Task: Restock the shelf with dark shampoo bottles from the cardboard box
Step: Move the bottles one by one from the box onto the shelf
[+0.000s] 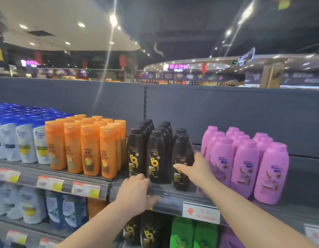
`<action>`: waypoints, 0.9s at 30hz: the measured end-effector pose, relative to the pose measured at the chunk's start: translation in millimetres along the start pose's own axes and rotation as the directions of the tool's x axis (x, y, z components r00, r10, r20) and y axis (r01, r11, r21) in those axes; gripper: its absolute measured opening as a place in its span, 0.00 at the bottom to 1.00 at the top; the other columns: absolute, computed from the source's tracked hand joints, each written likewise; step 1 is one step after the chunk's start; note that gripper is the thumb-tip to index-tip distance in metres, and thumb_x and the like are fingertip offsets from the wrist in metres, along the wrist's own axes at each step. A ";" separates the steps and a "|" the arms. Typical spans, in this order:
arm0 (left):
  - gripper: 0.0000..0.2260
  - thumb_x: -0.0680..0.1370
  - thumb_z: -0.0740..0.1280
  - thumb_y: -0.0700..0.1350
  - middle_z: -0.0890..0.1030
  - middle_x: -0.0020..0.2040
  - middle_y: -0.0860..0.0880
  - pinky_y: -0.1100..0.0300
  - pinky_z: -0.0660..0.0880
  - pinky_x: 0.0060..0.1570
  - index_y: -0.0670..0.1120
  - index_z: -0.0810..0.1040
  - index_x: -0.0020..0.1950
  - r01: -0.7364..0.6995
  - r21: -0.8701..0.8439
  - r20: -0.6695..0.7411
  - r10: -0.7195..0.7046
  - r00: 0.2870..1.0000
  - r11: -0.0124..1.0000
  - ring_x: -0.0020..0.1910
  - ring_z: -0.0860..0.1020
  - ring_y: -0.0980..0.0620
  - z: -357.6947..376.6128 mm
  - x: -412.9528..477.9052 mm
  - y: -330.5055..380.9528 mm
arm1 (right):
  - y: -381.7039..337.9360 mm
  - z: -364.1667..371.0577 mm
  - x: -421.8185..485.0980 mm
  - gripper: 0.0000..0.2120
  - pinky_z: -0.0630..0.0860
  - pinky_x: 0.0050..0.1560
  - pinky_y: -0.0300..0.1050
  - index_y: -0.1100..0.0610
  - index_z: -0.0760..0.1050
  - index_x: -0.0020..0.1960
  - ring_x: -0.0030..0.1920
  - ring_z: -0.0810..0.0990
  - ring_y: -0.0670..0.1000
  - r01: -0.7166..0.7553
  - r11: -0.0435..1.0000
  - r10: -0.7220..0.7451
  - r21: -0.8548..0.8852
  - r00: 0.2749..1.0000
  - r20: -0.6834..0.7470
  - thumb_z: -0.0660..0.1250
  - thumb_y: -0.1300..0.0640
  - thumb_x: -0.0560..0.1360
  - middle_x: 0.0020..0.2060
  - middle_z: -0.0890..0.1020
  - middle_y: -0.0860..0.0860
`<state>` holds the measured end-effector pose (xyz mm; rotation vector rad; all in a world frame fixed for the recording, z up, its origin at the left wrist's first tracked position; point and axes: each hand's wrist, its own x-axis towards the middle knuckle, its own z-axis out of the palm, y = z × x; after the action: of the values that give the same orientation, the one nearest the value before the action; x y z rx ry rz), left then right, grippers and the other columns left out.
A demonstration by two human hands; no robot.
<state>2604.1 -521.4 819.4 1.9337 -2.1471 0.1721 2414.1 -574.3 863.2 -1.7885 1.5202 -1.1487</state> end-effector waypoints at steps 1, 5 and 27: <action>0.25 0.70 0.61 0.67 0.74 0.53 0.52 0.55 0.71 0.55 0.50 0.75 0.57 -0.023 -0.017 -0.002 0.023 1.000 1.000 0.55 0.72 0.51 4.5 0.4 -2.6 | 1.4 3.6 0.5 0.22 0.72 0.43 0.42 0.49 0.67 0.53 0.46 0.76 0.48 -0.024 1.000 0.024 -0.008 1.000 -0.008 0.75 0.47 0.65 0.45 0.77 0.46; 0.24 0.70 0.61 0.67 0.71 0.48 0.56 0.58 0.73 0.50 0.52 0.76 0.57 -0.089 -0.086 -0.039 0.086 0.996 0.992 0.51 0.71 0.54 10.0 3.8 -9.7 | 11.5 6.9 -6.0 0.27 0.74 0.47 0.44 0.51 0.66 0.56 0.48 0.76 0.49 -0.079 0.982 0.078 -0.171 0.997 -0.011 0.76 0.46 0.63 0.46 0.75 0.45; 0.23 0.71 0.62 0.65 0.70 0.45 0.56 0.59 0.73 0.45 0.51 0.78 0.55 -0.191 -0.132 -0.067 0.184 0.981 0.973 0.48 0.71 0.55 6.5 11.6 -17.4 | 18.0 20.6 -9.3 0.25 0.73 0.48 0.42 0.54 0.68 0.59 0.50 0.76 0.49 -0.149 0.933 0.153 -0.326 0.988 -0.015 0.75 0.51 0.66 0.55 0.79 0.50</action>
<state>2619.6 -536.1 814.9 1.6327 -2.2406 0.1063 2422.2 -572.3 835.6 -1.8389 1.8950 -0.8484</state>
